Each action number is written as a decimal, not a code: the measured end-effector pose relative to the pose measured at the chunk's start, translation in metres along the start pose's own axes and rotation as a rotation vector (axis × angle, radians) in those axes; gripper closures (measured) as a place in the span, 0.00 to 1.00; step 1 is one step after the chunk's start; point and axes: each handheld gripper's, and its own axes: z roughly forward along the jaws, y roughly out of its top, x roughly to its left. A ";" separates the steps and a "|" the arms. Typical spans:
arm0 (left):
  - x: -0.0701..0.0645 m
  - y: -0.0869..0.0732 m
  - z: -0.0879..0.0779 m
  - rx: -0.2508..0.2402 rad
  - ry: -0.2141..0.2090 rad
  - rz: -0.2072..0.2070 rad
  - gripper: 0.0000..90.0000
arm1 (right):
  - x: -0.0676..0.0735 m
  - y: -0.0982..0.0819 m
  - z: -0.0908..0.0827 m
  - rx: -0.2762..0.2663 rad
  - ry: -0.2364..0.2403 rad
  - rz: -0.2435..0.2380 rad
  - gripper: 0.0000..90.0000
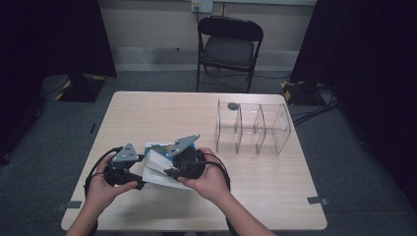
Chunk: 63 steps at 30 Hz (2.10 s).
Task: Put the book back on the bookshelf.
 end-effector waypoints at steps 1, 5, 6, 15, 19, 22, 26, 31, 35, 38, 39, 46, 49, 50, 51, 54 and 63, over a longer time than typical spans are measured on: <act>0.000 0.000 -0.001 -0.002 0.000 -0.001 0.19 | 0.000 0.000 -0.001 -0.004 0.007 -0.003 0.81; -0.001 0.002 -0.001 -0.004 -0.001 0.004 0.18 | 0.000 0.002 -0.003 0.002 0.006 -0.009 0.81; -0.001 0.002 -0.001 -0.004 -0.001 0.000 0.18 | 0.000 0.002 -0.003 0.002 0.006 -0.009 0.81; -0.001 -0.001 0.000 -0.009 -0.001 -0.008 0.16 | 0.000 0.002 -0.003 -0.002 0.004 -0.009 0.81; -0.001 -0.002 0.000 -0.007 -0.007 -0.015 0.16 | 0.000 0.002 -0.002 0.000 0.005 -0.007 0.81; -0.002 -0.003 0.000 -0.006 0.000 -0.020 0.16 | 0.000 0.002 -0.002 -0.002 0.005 -0.005 0.81; -0.003 -0.005 0.000 -0.006 0.002 -0.019 0.16 | 0.001 0.002 -0.002 0.001 0.000 -0.003 0.81; -0.002 -0.006 0.000 0.001 0.013 -0.019 0.16 | 0.001 0.002 -0.002 0.002 0.002 -0.002 0.81; -0.004 -0.006 -0.001 -0.003 0.027 -0.007 0.16 | 0.000 0.002 -0.002 -0.003 0.007 -0.006 0.81; -0.004 -0.005 -0.001 -0.011 0.029 -0.011 0.16 | 0.000 0.001 -0.002 -0.001 0.008 -0.005 0.81; -0.004 -0.005 -0.001 -0.013 0.031 -0.011 0.16 | 0.000 0.001 -0.002 -0.001 0.007 -0.004 0.81; -0.005 -0.006 -0.002 -0.011 0.037 -0.011 0.16 | 0.000 0.002 -0.002 0.001 0.011 0.001 0.81; -0.005 -0.006 -0.003 -0.019 0.046 0.004 0.16 | 0.000 0.001 -0.003 -0.004 0.014 -0.005 0.81; -0.006 -0.005 -0.003 -0.021 0.048 0.004 0.15 | 0.000 0.001 -0.003 -0.001 0.011 -0.001 0.81; -0.006 -0.005 -0.004 -0.016 0.054 0.023 0.13 | 0.001 0.001 -0.004 0.007 0.015 0.002 0.81; -0.005 -0.004 -0.005 -0.040 0.036 0.014 0.12 | 0.000 0.002 -0.006 -0.003 0.027 -0.006 0.81; -0.010 0.009 -0.005 -0.038 0.014 0.075 0.08 | -0.001 0.008 -0.012 0.011 0.050 -0.004 0.81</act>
